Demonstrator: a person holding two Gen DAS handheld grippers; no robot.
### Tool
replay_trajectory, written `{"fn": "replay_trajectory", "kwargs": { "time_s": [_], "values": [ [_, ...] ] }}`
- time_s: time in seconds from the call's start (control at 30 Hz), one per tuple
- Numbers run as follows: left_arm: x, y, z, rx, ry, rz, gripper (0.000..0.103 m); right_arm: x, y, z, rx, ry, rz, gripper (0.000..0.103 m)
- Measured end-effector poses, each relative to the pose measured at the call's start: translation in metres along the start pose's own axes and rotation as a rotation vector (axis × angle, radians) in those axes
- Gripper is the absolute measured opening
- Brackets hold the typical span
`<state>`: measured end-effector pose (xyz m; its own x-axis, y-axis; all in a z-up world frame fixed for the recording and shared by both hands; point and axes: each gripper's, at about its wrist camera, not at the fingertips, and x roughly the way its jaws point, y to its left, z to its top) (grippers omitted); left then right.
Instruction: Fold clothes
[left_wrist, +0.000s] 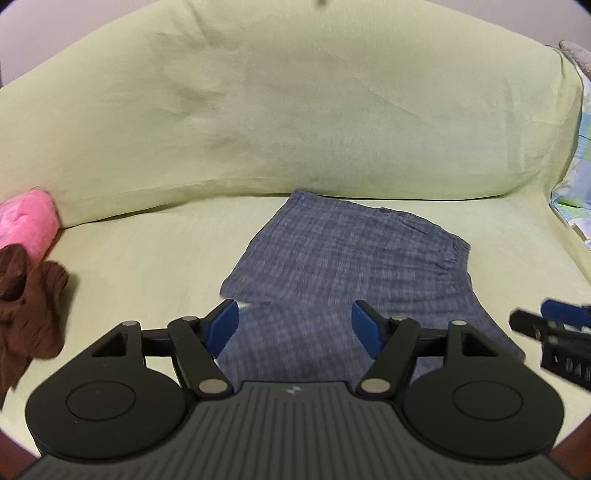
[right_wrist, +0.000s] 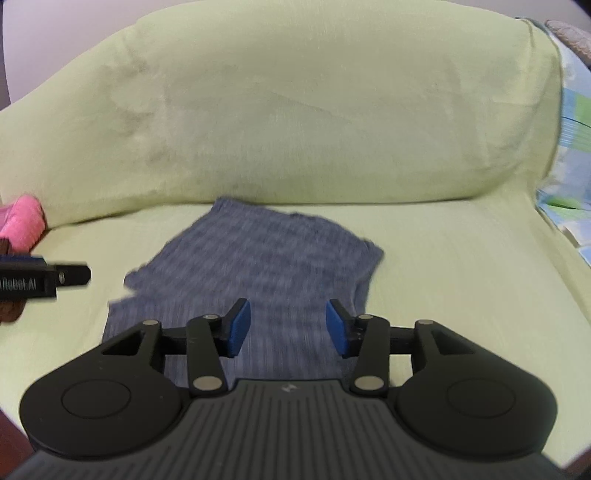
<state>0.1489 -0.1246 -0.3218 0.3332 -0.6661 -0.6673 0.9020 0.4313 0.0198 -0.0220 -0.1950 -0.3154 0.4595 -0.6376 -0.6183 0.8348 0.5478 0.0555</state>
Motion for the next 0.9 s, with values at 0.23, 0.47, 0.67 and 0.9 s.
{"fn": "replay_trajectory", "kwargs": {
  "time_s": [0.23,0.47,0.67,0.9],
  "values": [
    [-0.038,0.0,-0.029,-0.022,-0.022,-0.008,0.073,-0.054,0.002,-0.033,0.006,-0.029,-0.006,0.047],
    [-0.059,-0.003,-0.045,-0.046,0.007,0.003,0.074,-0.083,0.012,-0.043,-0.013,-0.032,-0.02,0.051],
    [-0.062,-0.007,-0.052,-0.056,0.026,0.035,0.083,-0.093,0.017,-0.052,-0.003,-0.035,-0.002,0.054],
    [-0.062,-0.004,-0.063,-0.065,0.049,0.046,0.083,-0.093,0.02,-0.066,-0.002,-0.002,0.015,0.065]
  ]
}}
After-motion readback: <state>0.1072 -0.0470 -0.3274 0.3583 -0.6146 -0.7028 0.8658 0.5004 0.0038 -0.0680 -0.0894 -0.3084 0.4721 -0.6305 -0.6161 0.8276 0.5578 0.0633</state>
